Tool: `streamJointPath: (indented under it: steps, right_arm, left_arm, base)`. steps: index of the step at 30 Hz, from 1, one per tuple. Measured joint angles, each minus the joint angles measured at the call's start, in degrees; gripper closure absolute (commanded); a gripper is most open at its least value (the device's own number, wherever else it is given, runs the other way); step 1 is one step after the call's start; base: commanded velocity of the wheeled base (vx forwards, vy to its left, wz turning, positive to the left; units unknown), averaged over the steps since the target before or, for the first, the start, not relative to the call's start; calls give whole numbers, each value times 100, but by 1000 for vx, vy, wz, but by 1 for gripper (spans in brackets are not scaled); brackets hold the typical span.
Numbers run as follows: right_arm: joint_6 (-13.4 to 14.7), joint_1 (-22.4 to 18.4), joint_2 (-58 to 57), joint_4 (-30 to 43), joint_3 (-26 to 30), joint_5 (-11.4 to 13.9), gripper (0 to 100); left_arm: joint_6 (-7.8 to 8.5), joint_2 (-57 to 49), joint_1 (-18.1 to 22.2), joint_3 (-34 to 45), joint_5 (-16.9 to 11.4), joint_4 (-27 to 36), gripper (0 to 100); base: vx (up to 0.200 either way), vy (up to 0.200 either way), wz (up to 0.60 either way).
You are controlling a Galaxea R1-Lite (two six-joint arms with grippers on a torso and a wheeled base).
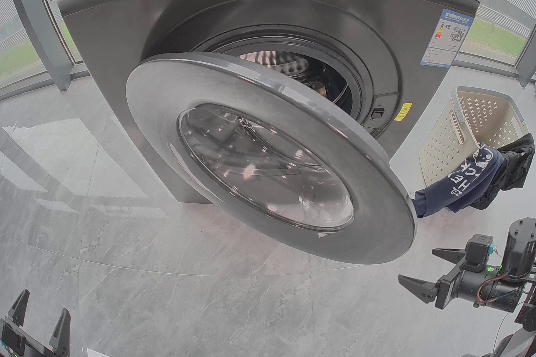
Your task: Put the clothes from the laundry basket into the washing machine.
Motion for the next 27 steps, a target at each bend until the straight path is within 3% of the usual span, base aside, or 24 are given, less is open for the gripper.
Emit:
streamJointPath:
  steps: [5,11,18,22,27]
  right_arm:
    - [-105,-580,71,-6,-130,26,0]
    - [-15,-753,358,-67,-714,12,0]
    - [295,-347,846,-553,-1117,-104,0]
    - [325,-72,1039,-646,-981,-130,0]
    - [308,335,1119,-674,-712,-99,0]
  left_arm:
    - [-1,0,2,0,0,0,0]
    - [0,0,0,0,0,2,0]
    - [-1,0,0,0,-2,2,0]
    - [-1,0,0,0,-5,5,0]
    - [0,0,0,0,-5,2,0]
  base:
    - [0,0,0]
    - [0,0,0]
    - [0,0,0]
    - [-150,0,0]
    - [0,0,0]
